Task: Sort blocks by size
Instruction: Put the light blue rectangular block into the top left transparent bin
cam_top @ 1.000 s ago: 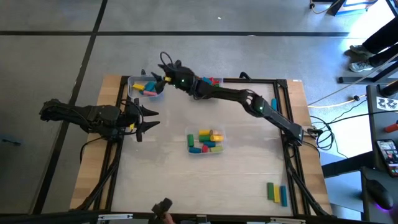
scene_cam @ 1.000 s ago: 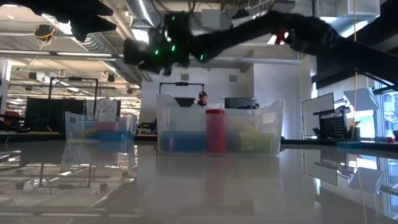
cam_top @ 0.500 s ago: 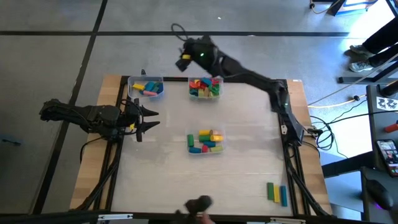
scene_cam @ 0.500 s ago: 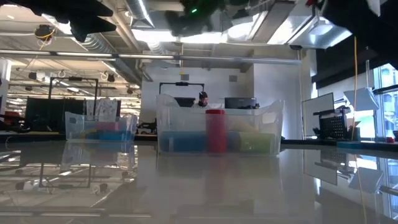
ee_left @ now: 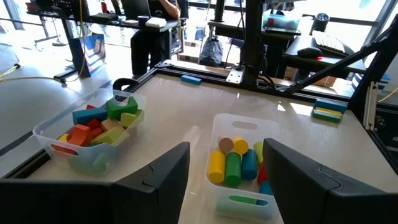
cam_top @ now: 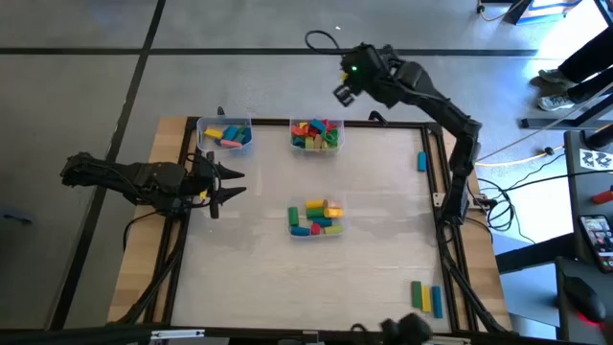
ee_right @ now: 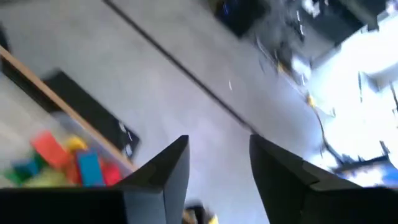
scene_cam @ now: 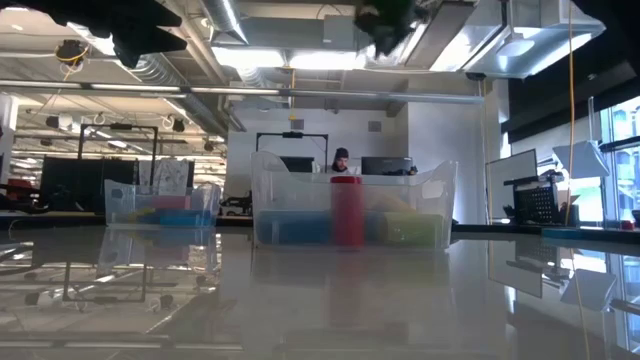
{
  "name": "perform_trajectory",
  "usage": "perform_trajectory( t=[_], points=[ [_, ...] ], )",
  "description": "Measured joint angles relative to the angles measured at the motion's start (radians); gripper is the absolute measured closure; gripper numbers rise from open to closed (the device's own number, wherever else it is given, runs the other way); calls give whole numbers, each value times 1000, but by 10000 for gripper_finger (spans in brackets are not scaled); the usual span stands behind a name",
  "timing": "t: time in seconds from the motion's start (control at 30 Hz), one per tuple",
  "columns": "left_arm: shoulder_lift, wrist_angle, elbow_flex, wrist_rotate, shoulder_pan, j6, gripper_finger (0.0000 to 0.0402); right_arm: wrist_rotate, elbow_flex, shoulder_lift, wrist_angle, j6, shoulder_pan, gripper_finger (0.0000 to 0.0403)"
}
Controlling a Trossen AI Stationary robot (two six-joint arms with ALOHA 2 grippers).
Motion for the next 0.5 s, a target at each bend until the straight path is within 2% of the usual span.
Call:
perform_trajectory(
  t=[0.17,0.27,0.5],
  points=[
    [0,0,0,0,0,0,203,12,-5,-6,-284,137,-58,257],
    [0,0,0,0,0,0,203,17,-47,-7,-377,212,-96,265],
    [0,0,0,0,0,-5,203,21,-234,-9,-381,243,-167,272]
  ],
)
